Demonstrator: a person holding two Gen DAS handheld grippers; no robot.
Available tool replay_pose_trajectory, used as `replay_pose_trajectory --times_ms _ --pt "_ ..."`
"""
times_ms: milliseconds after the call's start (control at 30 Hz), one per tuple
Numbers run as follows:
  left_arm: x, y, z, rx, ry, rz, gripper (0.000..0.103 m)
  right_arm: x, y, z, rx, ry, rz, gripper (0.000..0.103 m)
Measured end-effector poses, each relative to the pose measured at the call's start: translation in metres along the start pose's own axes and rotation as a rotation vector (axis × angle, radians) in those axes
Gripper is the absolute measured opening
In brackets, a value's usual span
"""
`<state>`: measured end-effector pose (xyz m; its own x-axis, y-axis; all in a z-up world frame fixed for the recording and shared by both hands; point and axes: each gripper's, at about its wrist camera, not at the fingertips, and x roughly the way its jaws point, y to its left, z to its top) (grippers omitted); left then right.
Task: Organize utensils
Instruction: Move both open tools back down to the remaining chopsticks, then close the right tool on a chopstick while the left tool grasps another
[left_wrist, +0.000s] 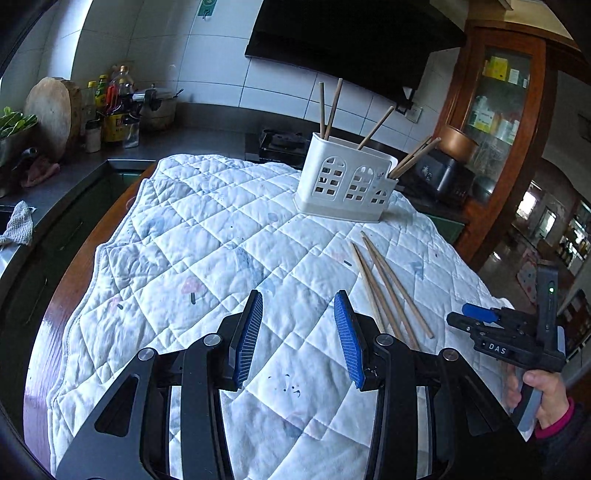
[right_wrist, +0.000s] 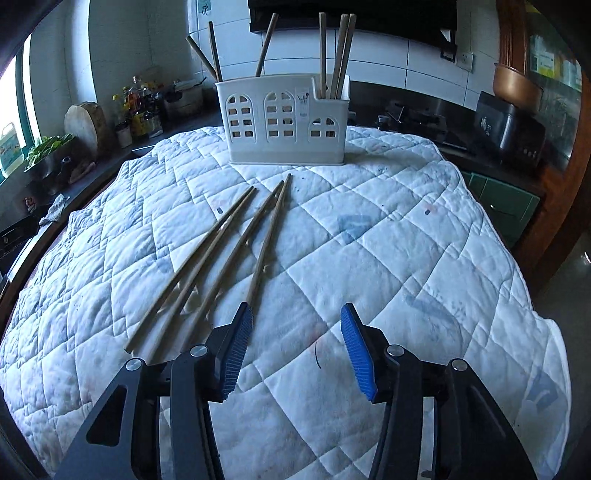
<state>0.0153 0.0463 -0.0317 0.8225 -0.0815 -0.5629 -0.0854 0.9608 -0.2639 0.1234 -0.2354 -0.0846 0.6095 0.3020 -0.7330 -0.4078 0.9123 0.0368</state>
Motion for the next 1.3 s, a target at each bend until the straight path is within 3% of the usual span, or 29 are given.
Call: replay_pose_trajectory --times_ms 400,567,900,1300 --pt "0.02 0.0 -0.017 -0.014 0.061 -0.024 0.041 0.012 0.022 0.011 0.001 0.028 0.089 0.027" --pt "0.024 -0.001 -0.021 -0.015 0.075 -0.032 0.041 0.028 0.027 0.017 0.007 0.047 0.081 0.018" --pt "0.033 -0.012 -0.028 -0.007 0.115 -0.069 0.041 0.048 0.033 0.021 0.001 0.076 0.045 0.013" --pt "0.059 -0.051 -0.039 0.047 0.195 -0.142 0.039 0.046 0.032 0.022 0.004 0.065 0.008 0.008"
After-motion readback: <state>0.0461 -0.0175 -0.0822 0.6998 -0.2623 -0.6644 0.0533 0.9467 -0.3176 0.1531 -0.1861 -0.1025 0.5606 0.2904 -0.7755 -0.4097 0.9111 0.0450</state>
